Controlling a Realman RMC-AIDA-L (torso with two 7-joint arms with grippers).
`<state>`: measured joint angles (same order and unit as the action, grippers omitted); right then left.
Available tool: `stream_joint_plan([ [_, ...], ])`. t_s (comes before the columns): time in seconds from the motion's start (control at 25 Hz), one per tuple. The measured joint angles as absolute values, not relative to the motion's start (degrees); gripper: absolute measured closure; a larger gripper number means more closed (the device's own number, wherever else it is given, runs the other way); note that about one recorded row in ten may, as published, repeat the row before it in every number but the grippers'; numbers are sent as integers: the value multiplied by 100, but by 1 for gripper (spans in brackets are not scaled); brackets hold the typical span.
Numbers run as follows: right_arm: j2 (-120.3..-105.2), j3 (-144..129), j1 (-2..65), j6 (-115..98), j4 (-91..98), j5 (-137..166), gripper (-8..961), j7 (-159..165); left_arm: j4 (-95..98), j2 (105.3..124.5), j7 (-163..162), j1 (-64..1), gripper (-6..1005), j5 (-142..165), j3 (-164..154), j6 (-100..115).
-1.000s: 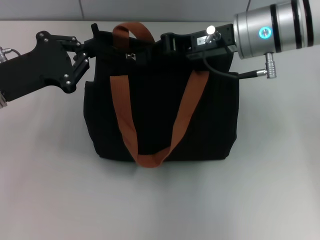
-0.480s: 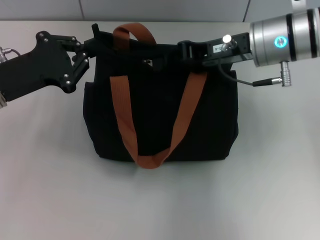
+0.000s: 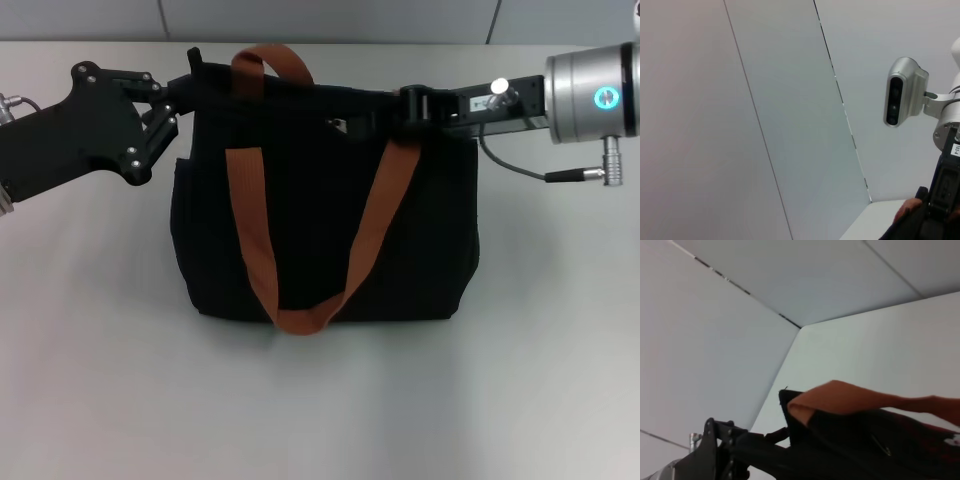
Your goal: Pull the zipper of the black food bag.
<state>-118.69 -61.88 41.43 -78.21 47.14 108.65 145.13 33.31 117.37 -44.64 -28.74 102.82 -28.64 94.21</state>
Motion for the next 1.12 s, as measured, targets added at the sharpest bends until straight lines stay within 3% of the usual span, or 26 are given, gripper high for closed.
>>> stream_joint_plan([
  [0.64, -11793, -5551, 3576, -8130, 5110, 10944, 953, 14430, 3332, 11725, -4462, -2882, 967, 10254, -2836, 9374],
  [1.12, -11789, -5491, 3811, -8536, 5189, 10809, 921, 14277, 3332, 11758, -4483, -2919, 968, 10231, -2833, 9360],
])
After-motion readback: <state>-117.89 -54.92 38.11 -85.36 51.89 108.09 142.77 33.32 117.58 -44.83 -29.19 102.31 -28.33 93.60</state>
